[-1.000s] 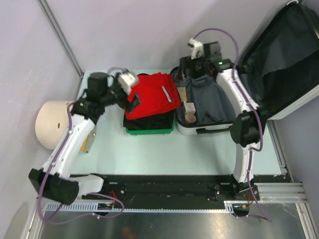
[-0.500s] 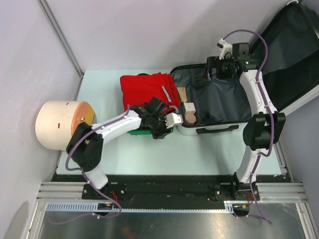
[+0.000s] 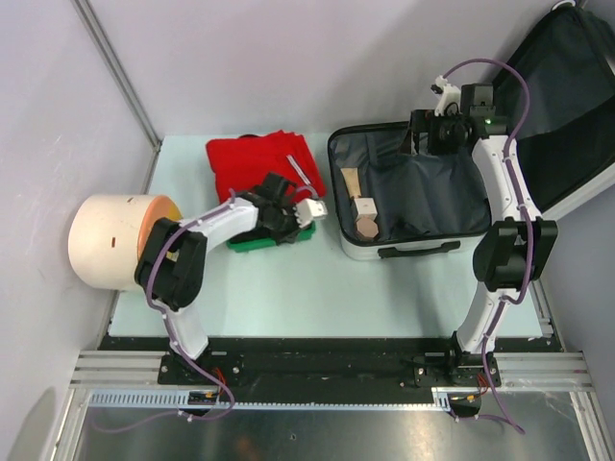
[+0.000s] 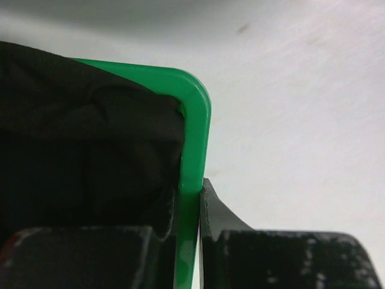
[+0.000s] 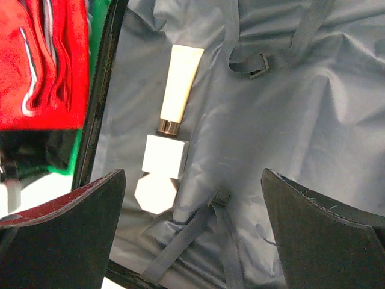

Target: Open, take out, and arrange the luggage

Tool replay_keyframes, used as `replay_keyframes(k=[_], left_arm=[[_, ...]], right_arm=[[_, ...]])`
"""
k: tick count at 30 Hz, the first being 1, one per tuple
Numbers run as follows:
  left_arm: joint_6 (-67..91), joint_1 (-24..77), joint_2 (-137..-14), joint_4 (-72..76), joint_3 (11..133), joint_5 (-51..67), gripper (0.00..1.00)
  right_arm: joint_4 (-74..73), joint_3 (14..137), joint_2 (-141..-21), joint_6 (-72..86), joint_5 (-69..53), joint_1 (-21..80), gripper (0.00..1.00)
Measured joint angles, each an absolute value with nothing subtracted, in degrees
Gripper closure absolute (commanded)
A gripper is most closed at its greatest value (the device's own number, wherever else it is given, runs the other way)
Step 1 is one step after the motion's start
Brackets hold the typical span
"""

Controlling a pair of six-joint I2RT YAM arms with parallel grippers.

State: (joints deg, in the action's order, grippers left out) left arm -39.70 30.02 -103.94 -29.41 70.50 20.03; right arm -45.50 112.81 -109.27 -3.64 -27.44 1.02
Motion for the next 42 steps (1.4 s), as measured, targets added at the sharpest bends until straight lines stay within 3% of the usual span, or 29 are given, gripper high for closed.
replay_keyframes(k=[10, 14, 25, 34, 42], left_arm=[[-54.7, 6.3, -103.9, -29.3, 71.0, 16.3, 0.96], [-59.5, 0.6, -104.2, -31.0, 72.8, 14.7, 1.0], [-78.5, -2.0, -102.4, -34.0, 69.6, 13.5, 1.0], [-87.4, 3.9, -99.2, -36.7, 66.7, 14.4, 1.0], [-88.4, 1.9, -110.0, -43.2, 81.7, 15.9, 1.0]], right_arm=[[-45.6, 112.8, -109.3, -3.7, -28.9, 0.4, 0.02], [-45.7, 112.8, -109.3, -3.7, -29.4, 0.5, 0.02], [-45.7, 112.4, -109.3, -3.4, -29.5, 0.5, 0.03], [-45.6, 112.4, -109.3, -2.5, -30.0, 0.5, 0.03], [-45.6, 112.6, -109.4, -2.2, -30.1, 0.5, 0.03]])
